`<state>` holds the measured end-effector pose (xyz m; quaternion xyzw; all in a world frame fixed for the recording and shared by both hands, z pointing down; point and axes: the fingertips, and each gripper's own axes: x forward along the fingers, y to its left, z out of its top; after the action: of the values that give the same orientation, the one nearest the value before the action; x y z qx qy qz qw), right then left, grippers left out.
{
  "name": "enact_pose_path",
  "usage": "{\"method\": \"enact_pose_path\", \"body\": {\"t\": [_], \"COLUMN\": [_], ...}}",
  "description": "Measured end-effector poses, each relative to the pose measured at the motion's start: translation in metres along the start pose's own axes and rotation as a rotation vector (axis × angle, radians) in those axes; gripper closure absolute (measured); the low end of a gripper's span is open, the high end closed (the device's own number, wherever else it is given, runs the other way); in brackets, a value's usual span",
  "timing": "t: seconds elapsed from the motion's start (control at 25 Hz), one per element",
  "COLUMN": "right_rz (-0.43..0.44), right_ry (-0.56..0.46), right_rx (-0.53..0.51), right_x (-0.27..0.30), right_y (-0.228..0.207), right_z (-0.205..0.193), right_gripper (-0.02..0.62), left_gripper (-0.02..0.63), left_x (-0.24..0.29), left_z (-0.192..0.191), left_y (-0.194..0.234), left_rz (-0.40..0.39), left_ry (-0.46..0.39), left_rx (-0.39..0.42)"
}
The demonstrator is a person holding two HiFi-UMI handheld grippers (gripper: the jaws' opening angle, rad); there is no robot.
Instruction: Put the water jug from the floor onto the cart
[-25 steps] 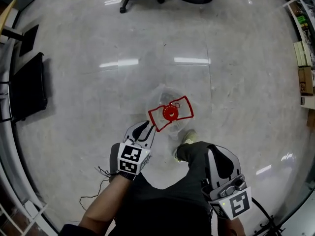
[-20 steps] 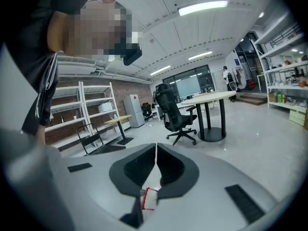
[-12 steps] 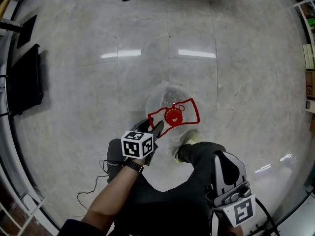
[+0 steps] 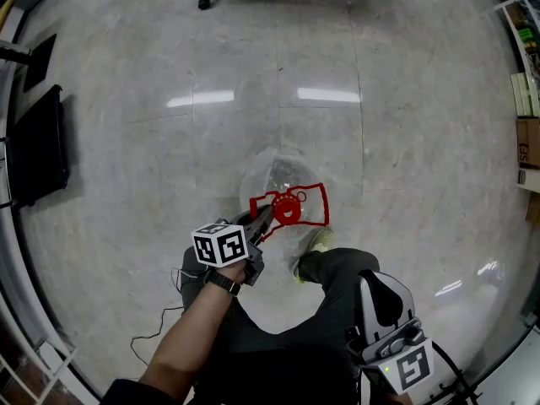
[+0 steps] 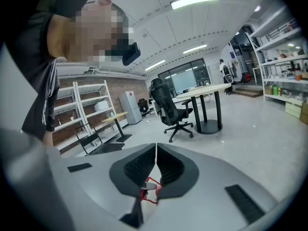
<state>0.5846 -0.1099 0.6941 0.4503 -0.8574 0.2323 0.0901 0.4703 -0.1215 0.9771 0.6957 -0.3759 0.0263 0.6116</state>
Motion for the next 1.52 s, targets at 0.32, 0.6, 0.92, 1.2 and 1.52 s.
{"method": "enact_pose_path", "body": {"t": [0.32,0.6,0.92,1.2,1.52], "right_rz": [0.003,0.085,0.309,0.370,0.373], "right_ry": [-0.019,-0.091,-0.215,-0.261,-0.298], "right_rx": [0.050,0.053,-0.105,-0.227,-0.277], "right_x": [-0.017,-0.050,-0.061,-0.043,-0.017], "right_y": [0.011,0.081,0.247,0.365,0.451], "right_z": [0.038,0.162,0.308,0.353,0.355], "right_gripper": [0.591,0.591,0.591,0.591,0.591], "left_gripper": [0.603,0.603,0.603,0.603,0.603], "left_x": [-0.028,-0.158,-0.288,-0.375,-0.452], "left_z": [0.008,0.070,0.131,0.168,0.193], "left_y": [-0.077,-0.215,-0.347,-0.359,-0.333], "left_rz": [0.002,0.026,0.052,0.051,0.050], "left_ry": [0.001,-0.062,-0.134,-0.189,-0.228], "left_rx": [-0.002,0.022,0.175,0.224,0.253]}}
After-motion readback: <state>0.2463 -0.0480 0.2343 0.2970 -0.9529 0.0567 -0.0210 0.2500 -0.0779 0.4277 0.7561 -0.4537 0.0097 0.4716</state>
